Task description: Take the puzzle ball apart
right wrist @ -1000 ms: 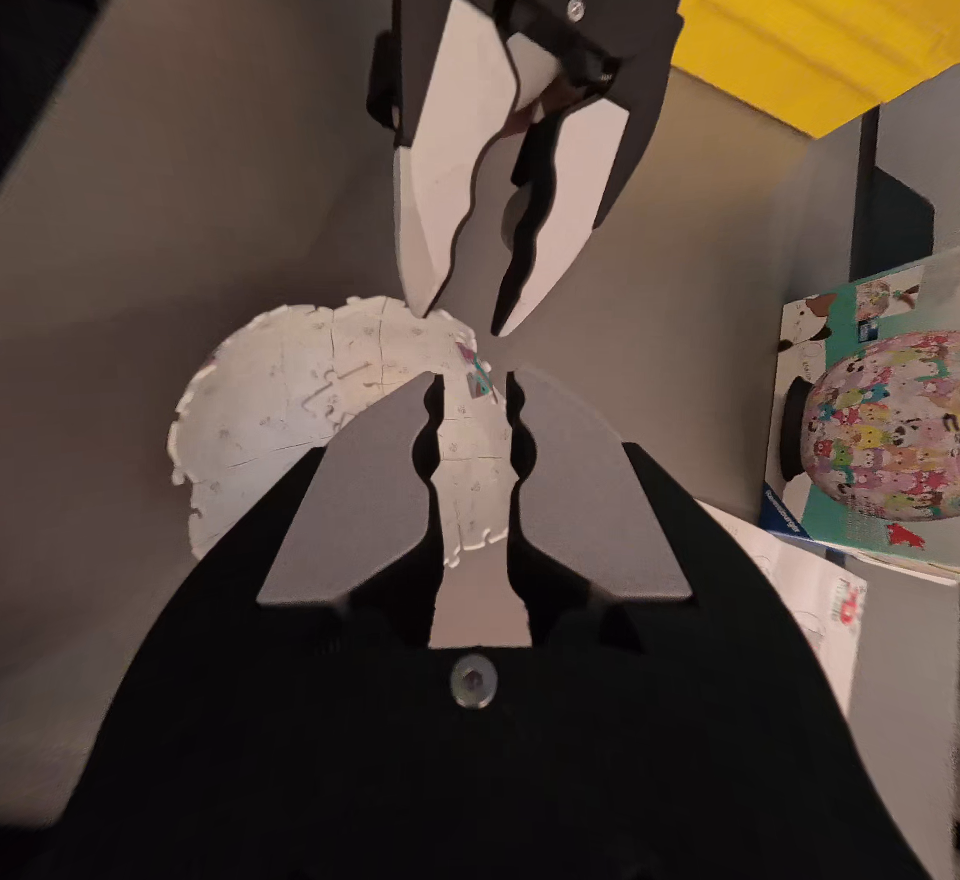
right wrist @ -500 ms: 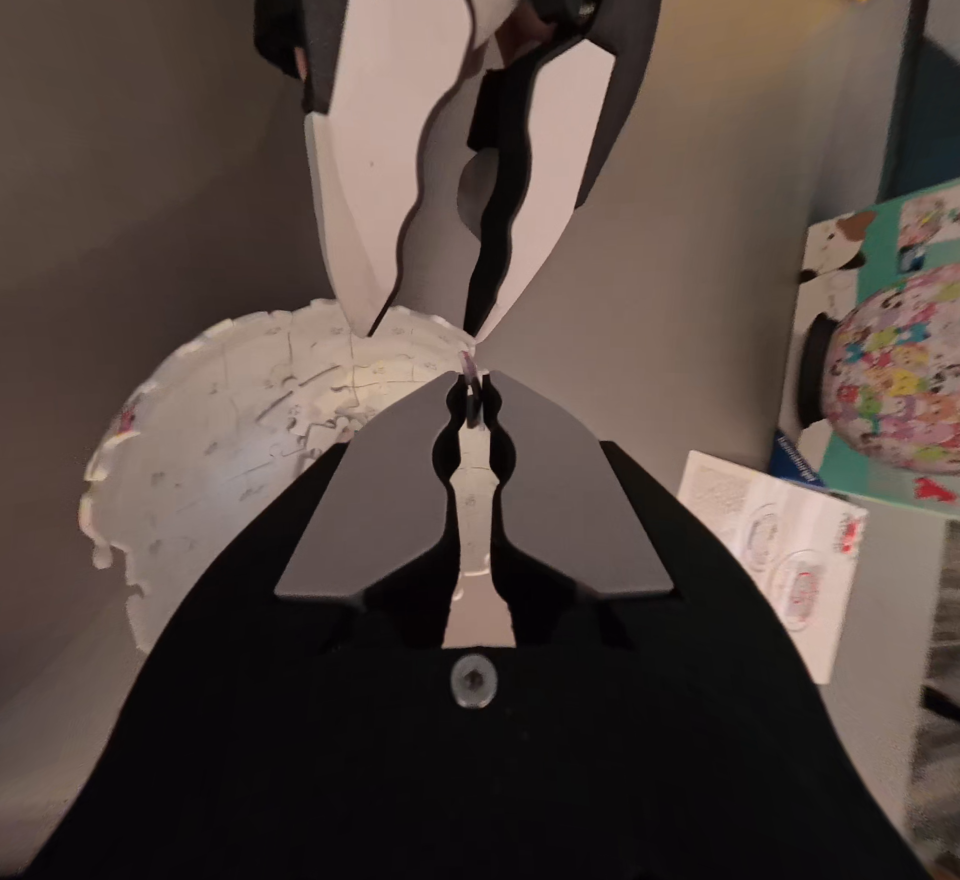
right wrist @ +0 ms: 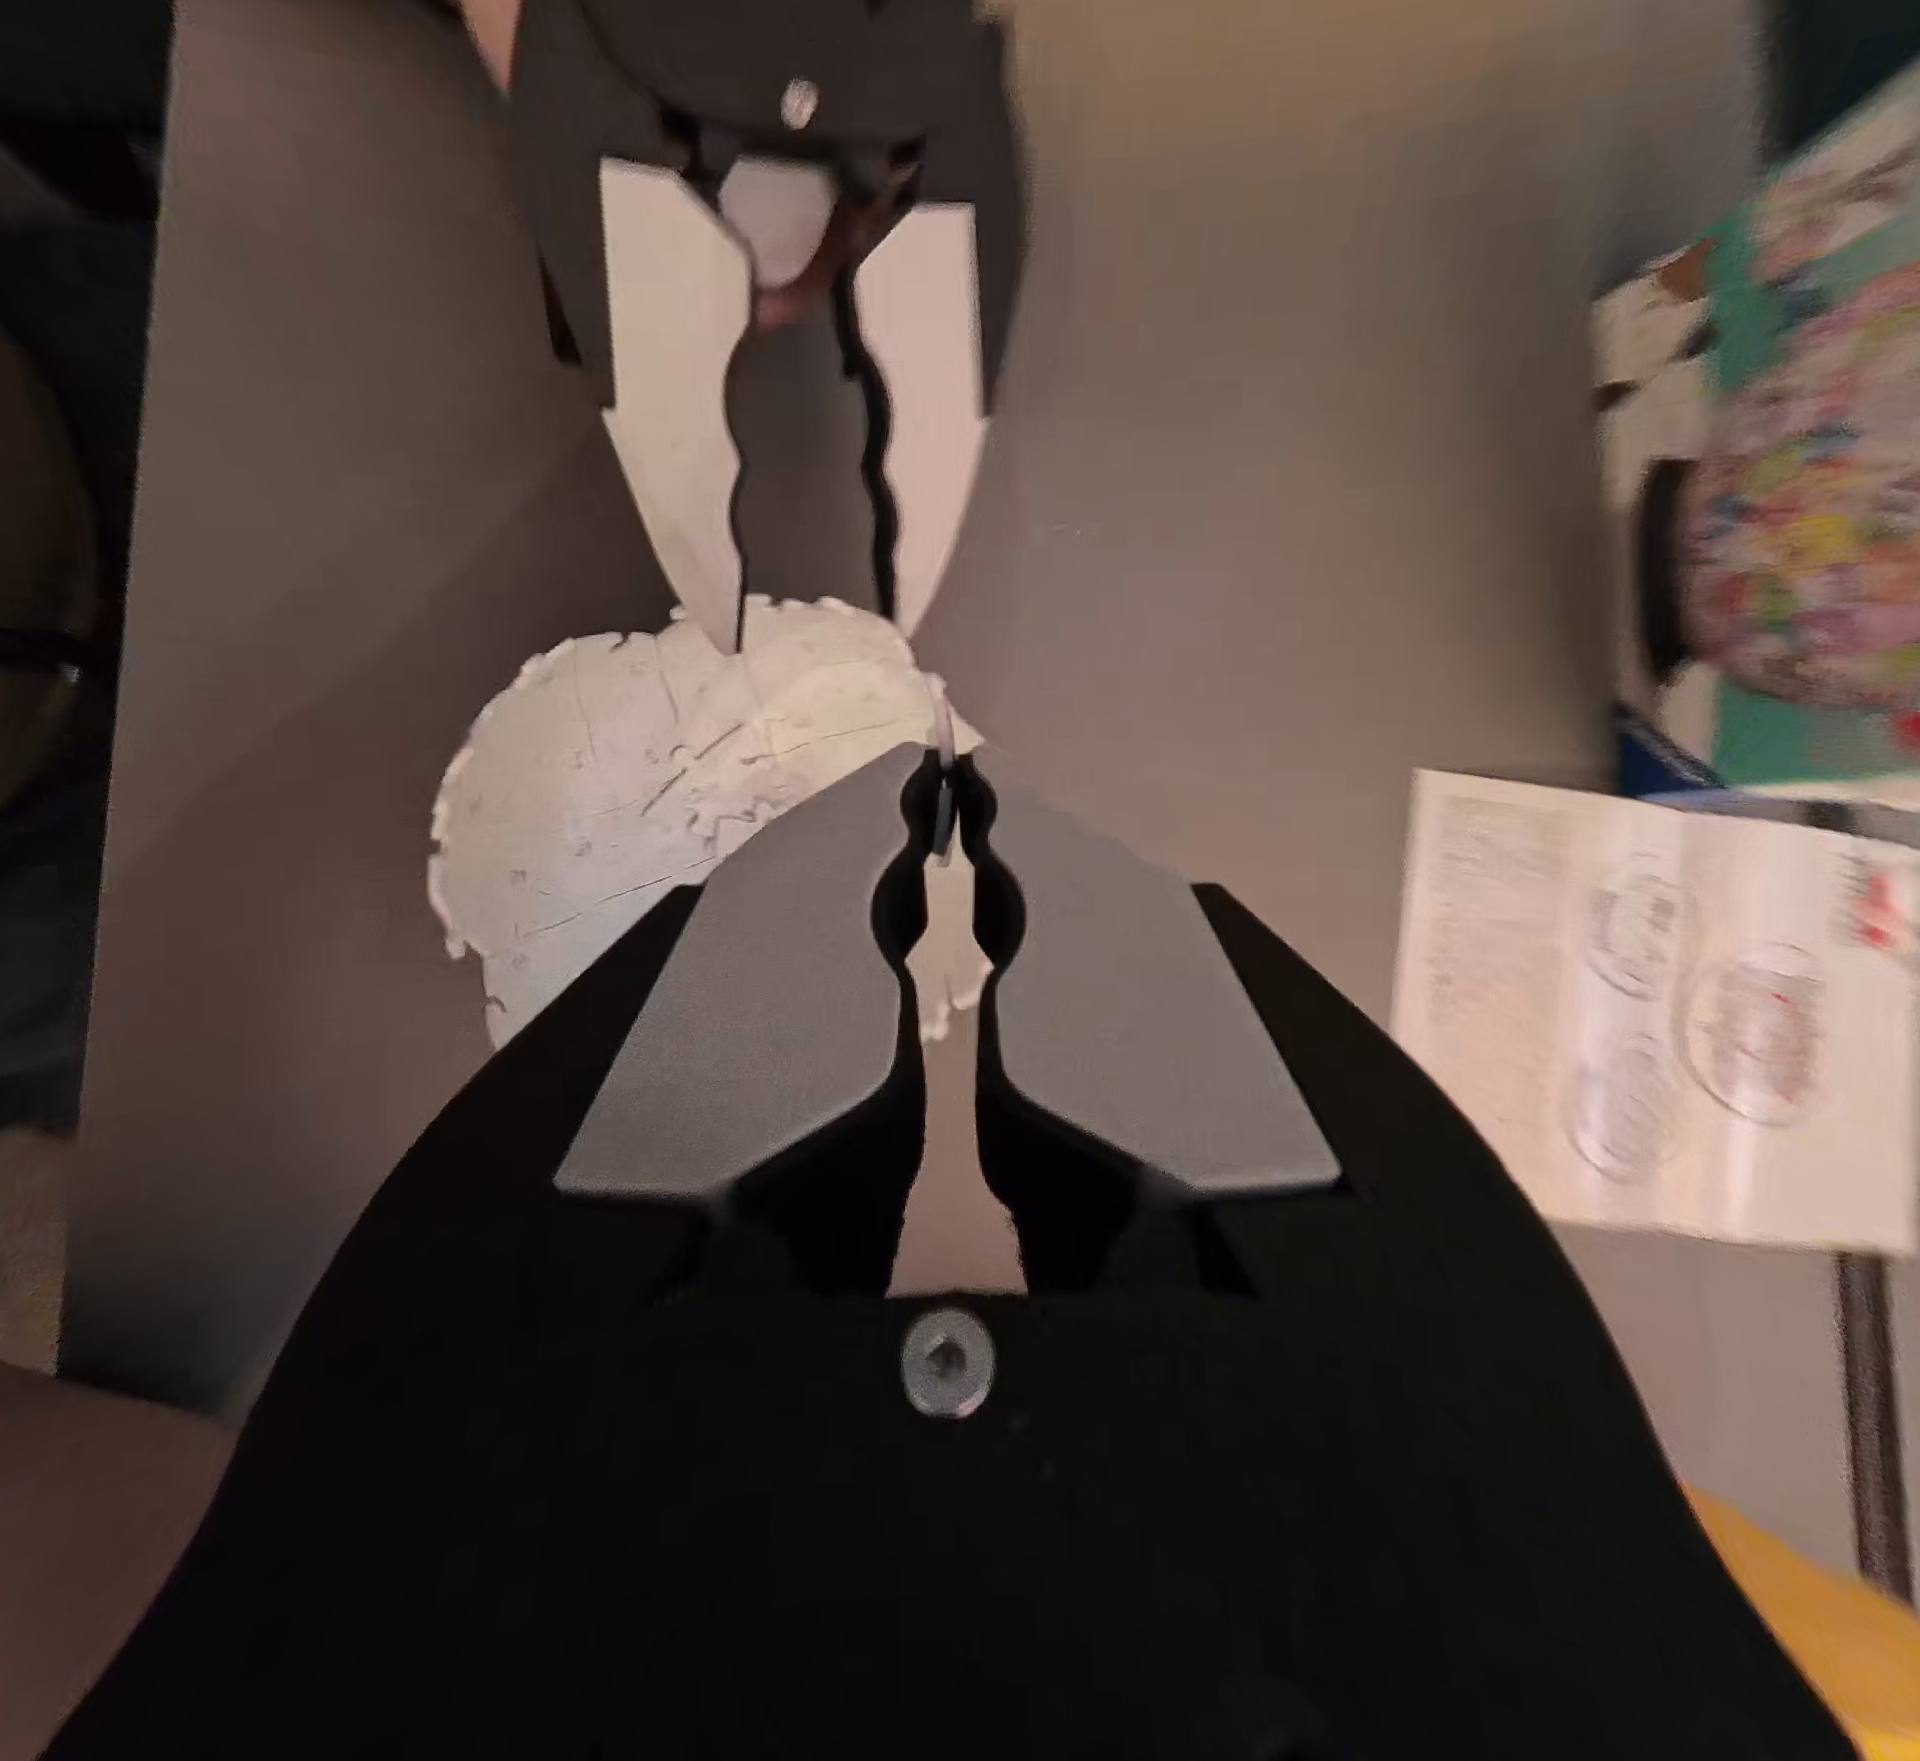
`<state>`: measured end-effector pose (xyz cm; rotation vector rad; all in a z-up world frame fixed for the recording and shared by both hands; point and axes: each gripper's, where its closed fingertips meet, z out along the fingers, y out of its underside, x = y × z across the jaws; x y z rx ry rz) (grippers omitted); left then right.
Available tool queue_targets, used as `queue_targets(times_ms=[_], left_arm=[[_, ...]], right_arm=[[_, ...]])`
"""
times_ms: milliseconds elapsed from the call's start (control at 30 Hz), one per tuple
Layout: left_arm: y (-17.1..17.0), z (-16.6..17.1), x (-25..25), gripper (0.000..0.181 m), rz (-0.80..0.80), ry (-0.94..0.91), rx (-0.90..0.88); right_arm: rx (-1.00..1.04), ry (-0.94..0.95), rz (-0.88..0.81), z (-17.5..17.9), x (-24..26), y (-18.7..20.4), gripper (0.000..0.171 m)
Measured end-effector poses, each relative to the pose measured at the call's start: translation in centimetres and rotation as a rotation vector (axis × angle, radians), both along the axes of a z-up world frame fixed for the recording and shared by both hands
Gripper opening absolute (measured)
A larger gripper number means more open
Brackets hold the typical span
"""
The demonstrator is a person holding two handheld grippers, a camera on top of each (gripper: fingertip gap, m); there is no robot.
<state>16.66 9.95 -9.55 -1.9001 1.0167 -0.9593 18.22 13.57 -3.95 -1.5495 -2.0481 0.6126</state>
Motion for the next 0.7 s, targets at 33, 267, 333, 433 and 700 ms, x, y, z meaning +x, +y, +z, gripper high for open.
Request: queue_targets(times_ms=[33,267,333,433,700], left_arm=[[0.0,0.1,0.0,0.037,-0.001,-0.005,-0.005],[0.3,1.1,-0.1,0.036,0.02,-0.039,0.018],[0.4,1.1,-0.2,0.035,0.023,-0.038,0.028],[0.5,1.0,-0.2,0.035,0.024,-0.035,0.027],[0.8,1.0,-0.8,0.035,0.034,-0.007,0.063]], right_arm=[[0.011,0.067,-0.054,1.8,1.1,1.1,0.003],[-0.014,0.112,-0.918,-0.5,20.4,16.0,0.003],[-0.099,0.033,-1.03,-4.4,23.6,17.3,0.004],[-0.165,-0.119,-1.114,-9.0,26.3,17.7,0.005],[0.021,0.054,-1.144,-3.6,25.8,19.1,0.022]])
